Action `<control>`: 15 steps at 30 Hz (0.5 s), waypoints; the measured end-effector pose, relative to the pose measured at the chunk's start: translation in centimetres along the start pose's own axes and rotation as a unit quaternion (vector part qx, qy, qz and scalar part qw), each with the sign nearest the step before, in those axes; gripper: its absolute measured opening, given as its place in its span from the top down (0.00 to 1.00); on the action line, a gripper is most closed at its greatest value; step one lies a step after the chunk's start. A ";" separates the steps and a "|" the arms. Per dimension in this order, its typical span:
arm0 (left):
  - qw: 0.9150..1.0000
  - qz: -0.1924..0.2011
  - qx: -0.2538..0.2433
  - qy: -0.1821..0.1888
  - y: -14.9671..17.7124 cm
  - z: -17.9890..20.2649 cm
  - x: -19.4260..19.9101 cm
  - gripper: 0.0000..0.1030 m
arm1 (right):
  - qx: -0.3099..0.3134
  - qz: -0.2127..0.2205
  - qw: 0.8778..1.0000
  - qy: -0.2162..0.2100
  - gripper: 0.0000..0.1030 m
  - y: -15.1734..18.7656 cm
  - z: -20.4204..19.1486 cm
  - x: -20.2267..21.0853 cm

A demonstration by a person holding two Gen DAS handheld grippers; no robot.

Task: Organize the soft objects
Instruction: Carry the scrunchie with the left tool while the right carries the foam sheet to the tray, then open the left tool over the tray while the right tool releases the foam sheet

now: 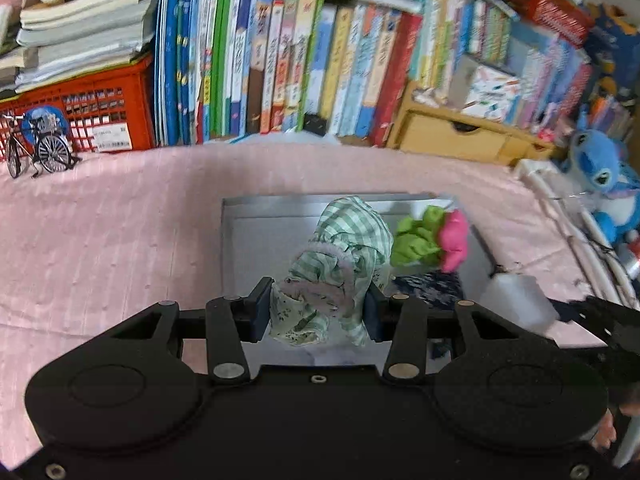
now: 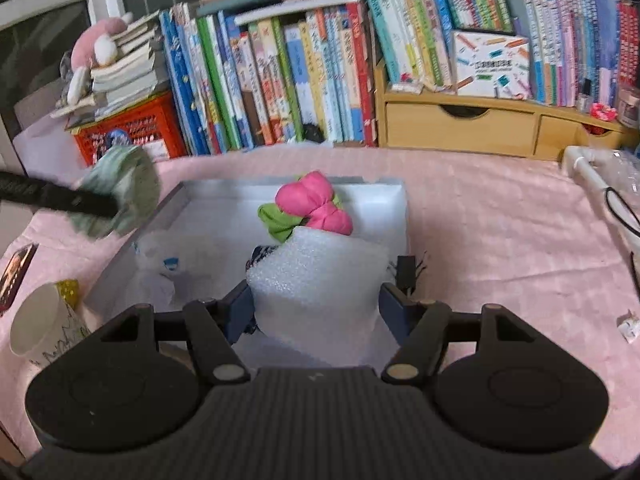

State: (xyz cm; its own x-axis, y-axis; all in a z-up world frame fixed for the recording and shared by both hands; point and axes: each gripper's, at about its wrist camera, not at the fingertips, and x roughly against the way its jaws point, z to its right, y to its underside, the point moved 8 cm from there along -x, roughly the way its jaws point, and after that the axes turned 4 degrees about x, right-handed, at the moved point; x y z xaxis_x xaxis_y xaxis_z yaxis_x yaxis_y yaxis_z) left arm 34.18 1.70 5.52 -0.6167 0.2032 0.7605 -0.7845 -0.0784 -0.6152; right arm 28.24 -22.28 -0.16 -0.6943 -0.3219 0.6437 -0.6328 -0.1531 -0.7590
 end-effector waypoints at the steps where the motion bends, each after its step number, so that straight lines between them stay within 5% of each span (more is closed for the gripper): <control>1: 1.000 -0.006 0.003 -0.006 -0.2 -0.2 -0.9 0.59 | 0.004 -0.004 1.000 0.000 0.32 0.1 -0.1 -0.3; 15: 0.997 -0.061 0.032 -0.030 -1.0 -1.7 -7.0 0.55 | 0.018 -0.031 0.999 -0.011 0.32 0.3 -1.2 -2.3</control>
State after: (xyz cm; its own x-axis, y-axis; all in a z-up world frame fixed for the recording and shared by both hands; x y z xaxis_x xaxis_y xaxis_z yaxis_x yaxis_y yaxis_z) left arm 39.40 2.03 0.48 -0.5185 0.1572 0.8405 -0.8548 -0.1196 -0.5049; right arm 29.23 -20.45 -1.80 -0.6456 -0.3319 0.6878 -0.6612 -0.2077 -0.7209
